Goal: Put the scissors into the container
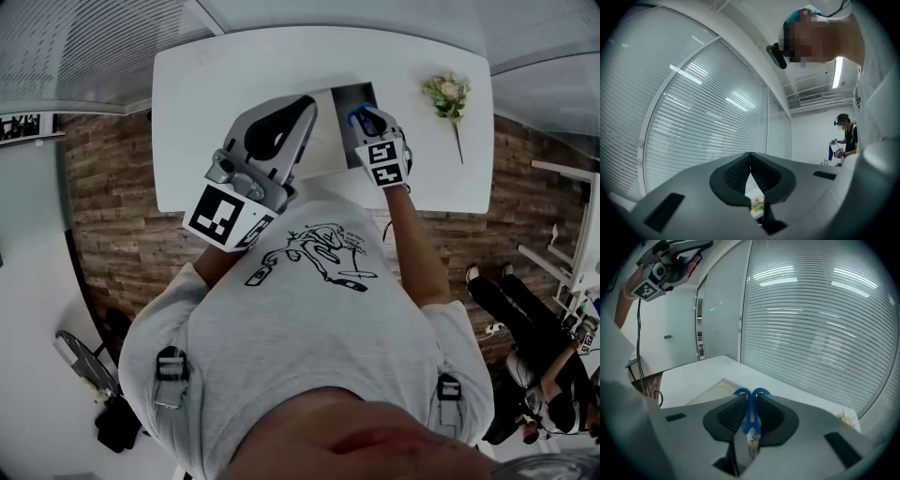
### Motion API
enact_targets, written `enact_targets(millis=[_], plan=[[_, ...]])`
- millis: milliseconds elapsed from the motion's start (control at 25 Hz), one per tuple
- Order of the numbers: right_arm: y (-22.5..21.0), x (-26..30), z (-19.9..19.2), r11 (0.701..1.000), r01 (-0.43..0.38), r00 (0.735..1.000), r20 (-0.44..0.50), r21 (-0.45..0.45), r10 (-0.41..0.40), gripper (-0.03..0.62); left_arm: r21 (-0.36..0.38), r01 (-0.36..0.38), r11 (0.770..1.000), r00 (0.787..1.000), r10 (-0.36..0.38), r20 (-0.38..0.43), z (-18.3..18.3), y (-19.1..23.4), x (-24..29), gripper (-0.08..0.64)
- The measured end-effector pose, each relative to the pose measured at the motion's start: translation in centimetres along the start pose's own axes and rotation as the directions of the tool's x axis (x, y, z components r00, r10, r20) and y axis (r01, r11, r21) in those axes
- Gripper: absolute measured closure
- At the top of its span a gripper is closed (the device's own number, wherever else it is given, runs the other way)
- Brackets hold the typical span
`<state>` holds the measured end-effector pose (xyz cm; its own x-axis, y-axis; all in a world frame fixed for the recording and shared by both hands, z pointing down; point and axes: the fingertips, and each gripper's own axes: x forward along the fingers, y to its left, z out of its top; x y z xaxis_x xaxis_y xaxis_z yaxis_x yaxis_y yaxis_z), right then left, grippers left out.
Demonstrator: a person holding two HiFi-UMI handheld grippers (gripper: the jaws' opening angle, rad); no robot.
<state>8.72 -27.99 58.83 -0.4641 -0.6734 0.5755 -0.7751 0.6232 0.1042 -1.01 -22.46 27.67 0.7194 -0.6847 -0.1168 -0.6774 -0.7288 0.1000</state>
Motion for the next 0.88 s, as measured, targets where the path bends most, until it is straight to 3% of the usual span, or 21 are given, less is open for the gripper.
enact_targets(millis=[880], plan=[[-0.2, 6.1, -6.5, 0.999, -0.030, 0.981, -0.191, -0.034, 0.023, 0.515, 0.002, -0.023, 1.000, 1.000, 0.023, -0.013, -0.2, 1.1, -0.7, 0.540]])
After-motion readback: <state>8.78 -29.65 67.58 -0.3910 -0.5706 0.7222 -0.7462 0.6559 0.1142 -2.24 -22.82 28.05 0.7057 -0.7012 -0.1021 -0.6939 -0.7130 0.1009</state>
